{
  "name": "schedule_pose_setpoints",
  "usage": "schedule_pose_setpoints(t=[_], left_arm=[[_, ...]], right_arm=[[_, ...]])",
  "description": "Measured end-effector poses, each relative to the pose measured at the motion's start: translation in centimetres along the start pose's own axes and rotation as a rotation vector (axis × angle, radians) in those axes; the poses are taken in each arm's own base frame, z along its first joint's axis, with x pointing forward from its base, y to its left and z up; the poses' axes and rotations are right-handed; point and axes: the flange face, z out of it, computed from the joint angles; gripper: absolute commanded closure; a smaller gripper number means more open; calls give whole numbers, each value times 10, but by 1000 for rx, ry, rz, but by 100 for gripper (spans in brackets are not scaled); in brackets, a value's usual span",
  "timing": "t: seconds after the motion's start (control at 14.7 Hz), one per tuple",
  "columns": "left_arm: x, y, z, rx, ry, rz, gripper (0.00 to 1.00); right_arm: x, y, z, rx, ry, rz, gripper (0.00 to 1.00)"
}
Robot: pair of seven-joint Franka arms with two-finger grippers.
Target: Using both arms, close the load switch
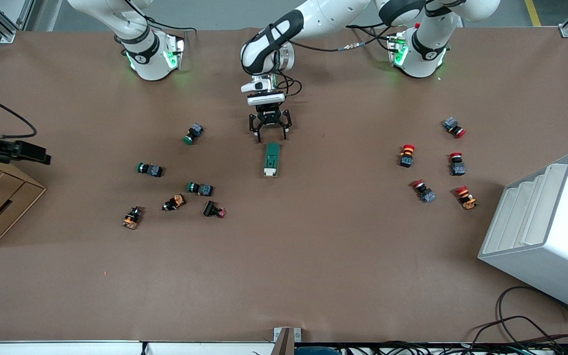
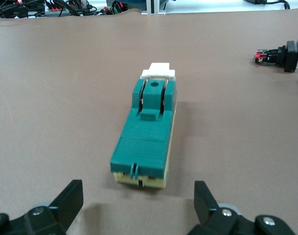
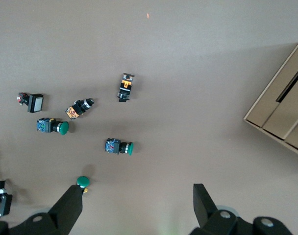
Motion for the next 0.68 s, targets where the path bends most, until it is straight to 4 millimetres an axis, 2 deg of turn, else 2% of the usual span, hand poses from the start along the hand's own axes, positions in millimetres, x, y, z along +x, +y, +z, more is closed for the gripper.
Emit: schedule_pose_setpoints(t=[0.41, 0.68], left_arm=[[26, 8, 1, 26, -47, 6, 0], [82, 24, -7, 77, -144, 6, 0]], right_arm=[[-6, 23, -16, -45, 1, 33, 0], [-9, 30, -35, -55, 35, 42, 0]])
